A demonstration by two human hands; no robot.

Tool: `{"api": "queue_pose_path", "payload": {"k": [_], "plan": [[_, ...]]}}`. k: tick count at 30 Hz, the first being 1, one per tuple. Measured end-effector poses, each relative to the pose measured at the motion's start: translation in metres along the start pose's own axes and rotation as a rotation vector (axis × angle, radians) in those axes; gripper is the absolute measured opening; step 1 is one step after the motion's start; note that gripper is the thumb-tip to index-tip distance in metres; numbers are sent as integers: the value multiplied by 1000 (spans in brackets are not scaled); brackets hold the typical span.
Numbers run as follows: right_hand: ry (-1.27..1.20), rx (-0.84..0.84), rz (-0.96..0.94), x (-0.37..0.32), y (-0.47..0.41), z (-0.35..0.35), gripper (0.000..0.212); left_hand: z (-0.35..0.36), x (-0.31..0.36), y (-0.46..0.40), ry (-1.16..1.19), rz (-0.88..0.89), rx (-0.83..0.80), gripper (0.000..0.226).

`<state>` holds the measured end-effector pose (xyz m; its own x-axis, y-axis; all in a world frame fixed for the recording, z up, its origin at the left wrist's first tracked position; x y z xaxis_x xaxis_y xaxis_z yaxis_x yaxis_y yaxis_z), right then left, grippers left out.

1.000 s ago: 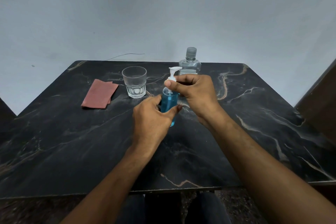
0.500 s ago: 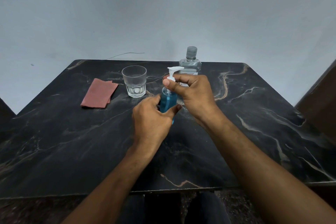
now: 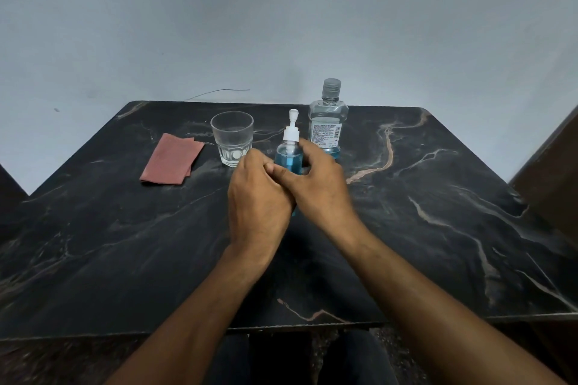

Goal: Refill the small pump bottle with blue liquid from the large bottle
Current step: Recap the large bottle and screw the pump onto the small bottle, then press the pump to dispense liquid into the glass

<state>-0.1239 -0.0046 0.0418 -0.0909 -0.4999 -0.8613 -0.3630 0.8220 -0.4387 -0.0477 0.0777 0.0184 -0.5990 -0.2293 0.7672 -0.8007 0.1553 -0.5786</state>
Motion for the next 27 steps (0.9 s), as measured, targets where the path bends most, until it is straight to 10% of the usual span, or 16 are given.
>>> {"api": "queue_pose_path", "payload": {"k": [11,17,27], "plan": [[-245,-53,360,20,-13,-4,38,-10,-23,-11,169,135,-118,26],[-157,-54,274,27,-9,-7,74,-1,-75,-65,-44,-181,-91,75],[-135,-104,183,31,-13,-4,66,59,-110,-107,111,-420,-136,127]]}}
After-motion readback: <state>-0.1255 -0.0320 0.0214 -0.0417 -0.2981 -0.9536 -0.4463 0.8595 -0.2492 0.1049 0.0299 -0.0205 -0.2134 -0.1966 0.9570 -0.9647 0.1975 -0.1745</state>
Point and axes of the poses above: each hand's wrist, its own y-axis away from the middle knuckle, its own z-axis out of the palm, x = y × z, the point moved 4 cm from there along -y, towards the middle knuckle, and after that the axes turned 15 degrees about x, right-handed, at the moved point
